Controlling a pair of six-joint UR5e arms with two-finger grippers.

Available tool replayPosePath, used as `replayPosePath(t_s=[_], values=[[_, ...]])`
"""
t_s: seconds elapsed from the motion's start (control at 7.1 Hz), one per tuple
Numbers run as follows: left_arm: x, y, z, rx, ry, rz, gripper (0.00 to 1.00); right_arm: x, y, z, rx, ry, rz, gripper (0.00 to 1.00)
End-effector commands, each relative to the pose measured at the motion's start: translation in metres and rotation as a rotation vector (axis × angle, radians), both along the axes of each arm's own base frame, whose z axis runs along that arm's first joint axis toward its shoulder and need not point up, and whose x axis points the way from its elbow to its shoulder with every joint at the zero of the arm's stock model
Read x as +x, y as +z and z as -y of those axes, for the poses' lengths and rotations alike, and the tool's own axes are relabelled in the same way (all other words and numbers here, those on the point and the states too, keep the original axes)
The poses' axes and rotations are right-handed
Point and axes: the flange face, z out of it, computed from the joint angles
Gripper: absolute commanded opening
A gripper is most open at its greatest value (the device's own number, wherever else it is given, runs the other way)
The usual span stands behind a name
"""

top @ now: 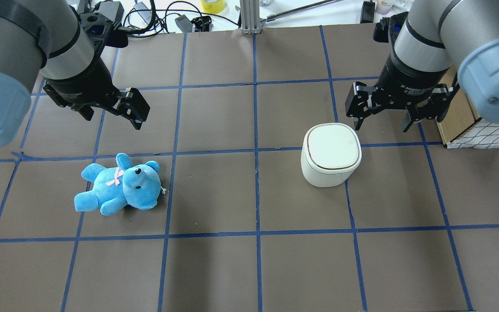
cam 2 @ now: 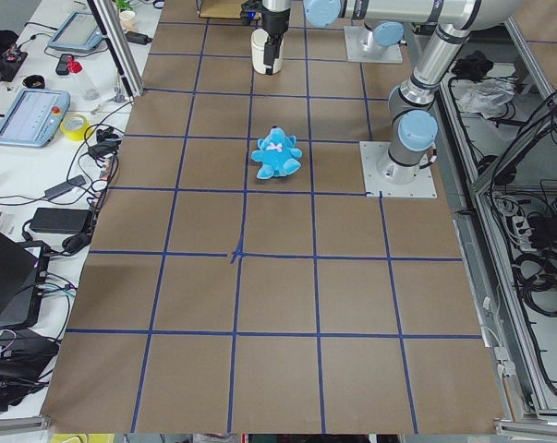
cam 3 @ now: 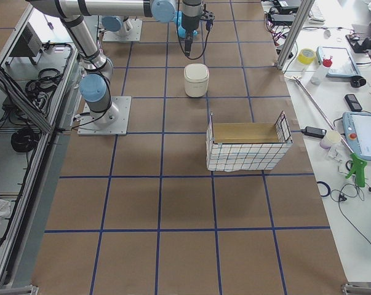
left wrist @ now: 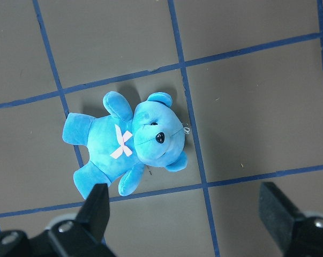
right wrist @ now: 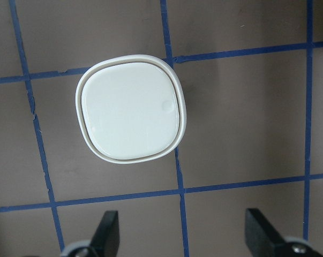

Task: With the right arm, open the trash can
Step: 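Lower the right gripper onto the white trash can's lid edge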

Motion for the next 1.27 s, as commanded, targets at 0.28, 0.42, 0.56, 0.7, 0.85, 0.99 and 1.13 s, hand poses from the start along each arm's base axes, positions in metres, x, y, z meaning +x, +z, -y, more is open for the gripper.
replayPosePath(t_s=[0.28,0.42,0.56,0.7,0.85,0.99,1.13], values=[[0.0,0.0,0.0,0.0,0.0,0.0,1.0,0.003,-0.02,0.012,0.042,0.003,0.002,0.0],[0.0,0.0,0.0,0.0,0.0,0.0,1.0,0.004,-0.032,0.019,0.068,0.004,0.005,0.0],[0.0,0.0,0.0,0.0,0.0,0.0,1.0,0.005,-0.047,0.026,0.093,0.005,0.013,0.0],[0.0,0.0,0.0,0.0,0.0,0.0,1.0,0.005,-0.061,0.033,0.081,0.01,0.014,0.0],[0.0,0.0,0.0,0.0,0.0,0.0,1.0,0.005,-0.077,0.036,0.067,0.017,0.018,0.0],[0.0,0.0,0.0,0.0,0.0,0.0,1.0,0.006,-0.1,0.04,0.059,0.02,0.018,0.0],[0.0,0.0,0.0,0.0,0.0,0.0,1.0,0.005,-0.121,0.043,0.061,0.024,0.013,0.0]])
